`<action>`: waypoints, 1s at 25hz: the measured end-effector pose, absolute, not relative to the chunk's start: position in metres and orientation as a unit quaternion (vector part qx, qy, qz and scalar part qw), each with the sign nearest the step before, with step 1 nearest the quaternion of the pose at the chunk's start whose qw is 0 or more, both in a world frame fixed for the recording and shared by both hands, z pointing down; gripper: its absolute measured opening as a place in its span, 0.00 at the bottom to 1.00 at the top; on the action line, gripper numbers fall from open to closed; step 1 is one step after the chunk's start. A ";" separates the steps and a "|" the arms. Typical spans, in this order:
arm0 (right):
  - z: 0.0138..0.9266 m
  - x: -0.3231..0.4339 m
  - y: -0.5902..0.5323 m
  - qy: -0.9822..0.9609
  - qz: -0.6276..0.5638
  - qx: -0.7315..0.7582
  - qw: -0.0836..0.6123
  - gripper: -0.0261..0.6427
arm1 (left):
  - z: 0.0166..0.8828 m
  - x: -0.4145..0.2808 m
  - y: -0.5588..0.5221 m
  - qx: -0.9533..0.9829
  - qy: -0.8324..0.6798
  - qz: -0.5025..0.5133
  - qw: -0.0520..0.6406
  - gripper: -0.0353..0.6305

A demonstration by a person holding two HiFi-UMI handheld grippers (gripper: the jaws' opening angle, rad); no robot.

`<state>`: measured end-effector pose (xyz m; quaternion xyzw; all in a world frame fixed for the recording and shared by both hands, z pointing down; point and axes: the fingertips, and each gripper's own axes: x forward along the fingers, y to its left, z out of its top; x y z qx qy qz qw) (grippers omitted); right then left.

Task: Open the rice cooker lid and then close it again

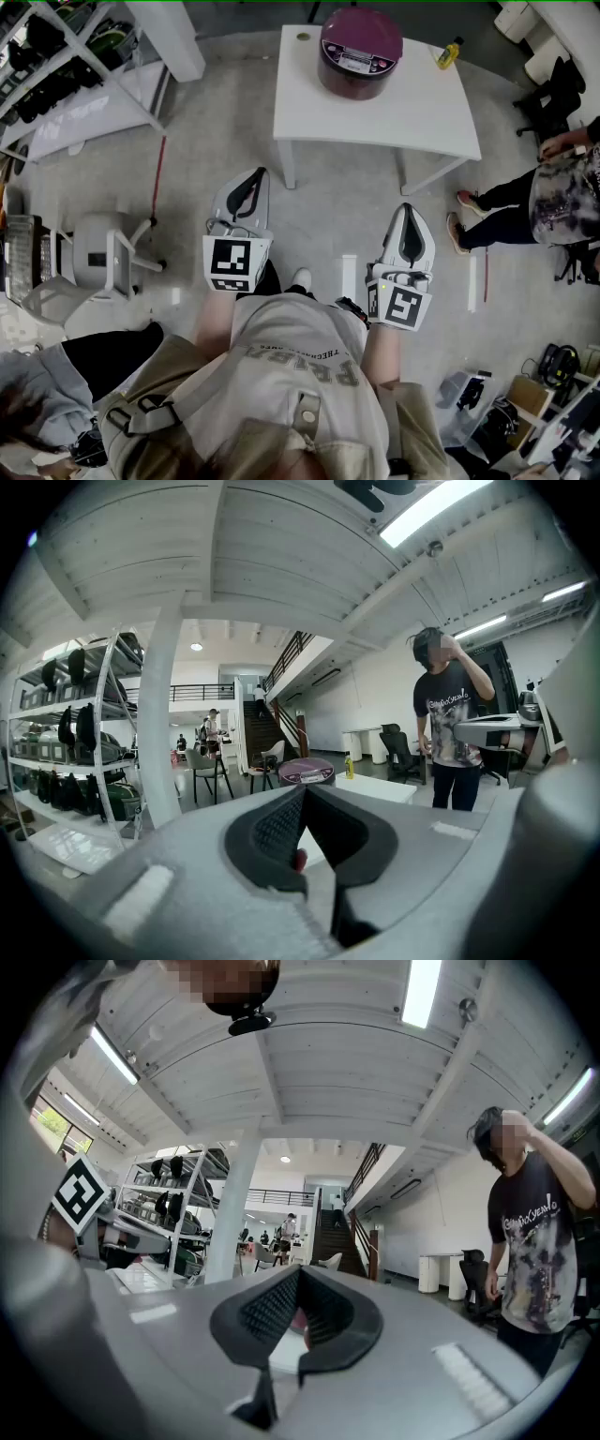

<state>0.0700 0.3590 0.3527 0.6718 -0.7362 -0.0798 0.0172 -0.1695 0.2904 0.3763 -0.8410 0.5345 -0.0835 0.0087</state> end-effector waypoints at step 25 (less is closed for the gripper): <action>0.350 0.084 0.351 -0.743 -0.042 0.667 -0.038 0.04 | 0.367 -0.166 0.282 -0.834 0.544 -0.089 0.020 0.07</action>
